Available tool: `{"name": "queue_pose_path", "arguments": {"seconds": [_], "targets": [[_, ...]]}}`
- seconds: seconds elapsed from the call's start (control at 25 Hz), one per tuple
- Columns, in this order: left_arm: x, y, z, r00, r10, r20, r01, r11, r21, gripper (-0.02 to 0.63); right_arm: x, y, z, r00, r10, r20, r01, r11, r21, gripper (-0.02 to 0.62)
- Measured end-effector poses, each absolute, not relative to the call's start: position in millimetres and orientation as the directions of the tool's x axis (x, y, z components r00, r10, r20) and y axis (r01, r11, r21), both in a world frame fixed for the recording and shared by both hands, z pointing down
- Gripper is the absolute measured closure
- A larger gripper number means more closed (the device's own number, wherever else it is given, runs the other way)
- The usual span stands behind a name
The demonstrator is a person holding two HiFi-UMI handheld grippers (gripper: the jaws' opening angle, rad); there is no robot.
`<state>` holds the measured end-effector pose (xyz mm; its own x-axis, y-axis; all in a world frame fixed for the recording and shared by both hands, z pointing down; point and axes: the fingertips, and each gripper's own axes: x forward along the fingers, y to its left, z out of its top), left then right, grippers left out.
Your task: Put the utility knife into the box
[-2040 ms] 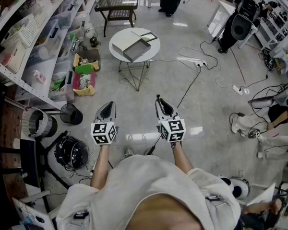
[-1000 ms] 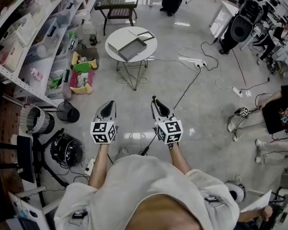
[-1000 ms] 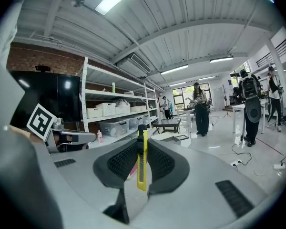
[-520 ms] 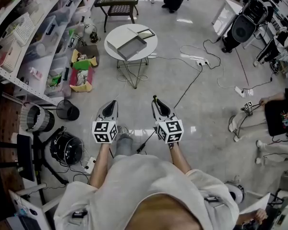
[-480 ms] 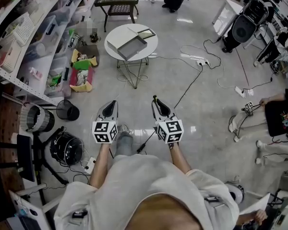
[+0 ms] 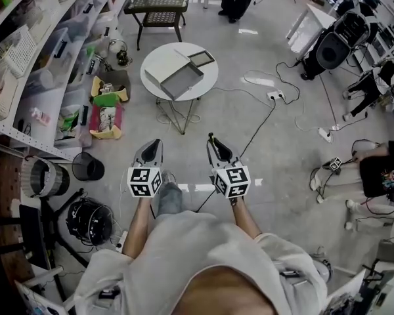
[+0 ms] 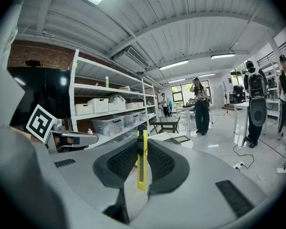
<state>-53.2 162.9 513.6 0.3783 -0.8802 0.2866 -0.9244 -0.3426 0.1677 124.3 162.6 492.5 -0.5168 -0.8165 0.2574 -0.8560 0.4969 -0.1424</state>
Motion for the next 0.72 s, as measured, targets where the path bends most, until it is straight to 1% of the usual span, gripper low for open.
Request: {"name": "queue_pose_path", "arguments": {"seconds": [0.4,0.72], "targets": [[-126.2,39.2,504.5,0.407,-0.873,0.269,-0.91,-0.362,0.202,0.586,53.2,45.5,471.9,-0.491,-0.828,0.271,-0.869,0.484,-0.097,0.514],[-158.2,-14.9,516.0,0.453,-0.847,0.279,-0.889,-0.405,0.215,0.586,8.0,3.0,475.9,-0.485,-0.826,0.289,-0.872,0.483,-0.081,0.514]]}}
